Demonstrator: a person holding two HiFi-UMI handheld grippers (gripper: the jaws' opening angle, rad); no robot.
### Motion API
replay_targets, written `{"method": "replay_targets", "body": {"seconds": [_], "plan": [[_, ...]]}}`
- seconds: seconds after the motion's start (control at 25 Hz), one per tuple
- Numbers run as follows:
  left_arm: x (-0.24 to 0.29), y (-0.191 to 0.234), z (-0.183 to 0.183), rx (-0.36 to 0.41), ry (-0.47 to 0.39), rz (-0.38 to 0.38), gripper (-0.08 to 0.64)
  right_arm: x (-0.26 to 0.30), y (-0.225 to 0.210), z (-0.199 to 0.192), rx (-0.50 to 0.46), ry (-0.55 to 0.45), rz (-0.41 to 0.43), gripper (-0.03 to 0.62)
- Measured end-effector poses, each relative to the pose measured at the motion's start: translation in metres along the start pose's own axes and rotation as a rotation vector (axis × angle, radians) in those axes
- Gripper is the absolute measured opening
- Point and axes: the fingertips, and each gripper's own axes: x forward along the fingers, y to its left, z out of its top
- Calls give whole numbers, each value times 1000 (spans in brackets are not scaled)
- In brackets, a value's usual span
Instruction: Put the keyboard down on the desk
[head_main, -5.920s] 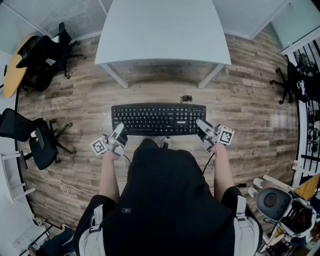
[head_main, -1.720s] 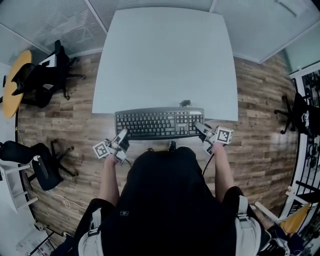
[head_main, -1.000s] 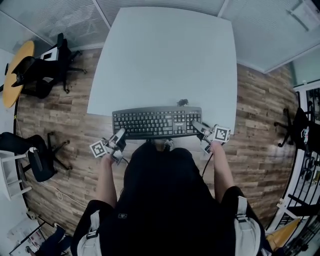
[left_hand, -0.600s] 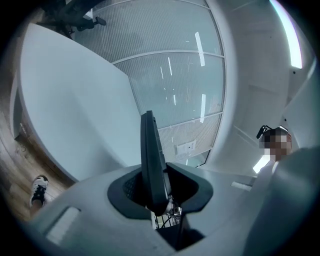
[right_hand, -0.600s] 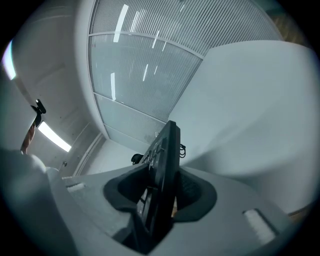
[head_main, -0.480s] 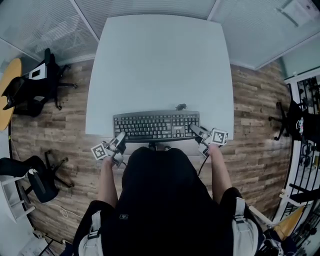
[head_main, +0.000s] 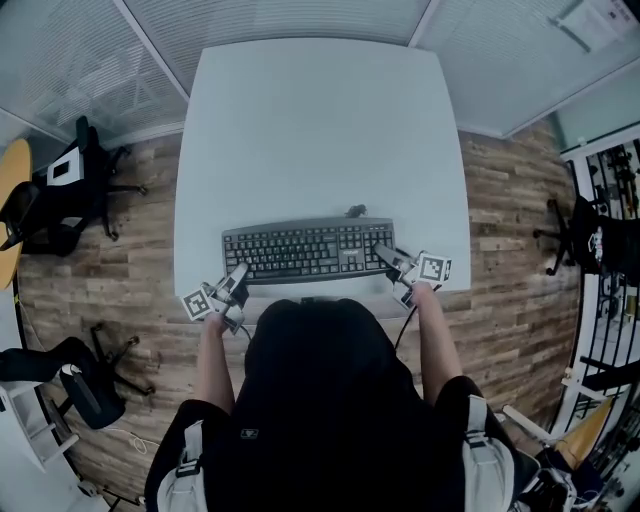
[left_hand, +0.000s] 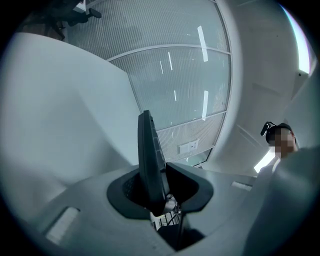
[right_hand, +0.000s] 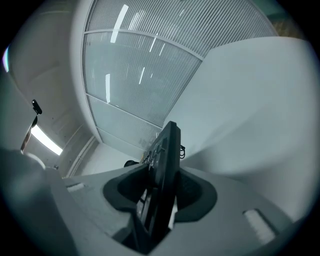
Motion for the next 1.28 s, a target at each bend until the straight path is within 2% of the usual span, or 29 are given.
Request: {"method": "replay_targets", "body": {"seconds": [0.08, 0.24, 0.44, 0.6, 0.72, 0.92, 1.08, 1.28], "plan": [[2, 7, 8, -3, 6, 7, 89, 7, -4, 3, 22, -2, -23, 150], [15, 12, 15, -6, 24, 20, 91, 10, -8, 17, -17, 0, -39, 150], [31, 17, 26, 13, 61, 40, 95, 15, -15, 32, -18, 1, -53, 152], [44, 16, 38, 29, 69, 27, 95, 20, -18, 48, -18, 5, -77, 152], [50, 19, 45, 28, 66, 34, 95, 27, -17, 55, -23, 2, -53, 152], [47, 35, 45, -21, 82, 79, 98, 34, -26, 44, 57, 0, -50, 152], [40, 41, 38, -15, 108, 88, 98, 33, -34, 31, 68, 20, -70, 152], [37, 49, 33, -44, 114, 98, 98, 37, -33, 26, 68, 15, -33, 153]]}}
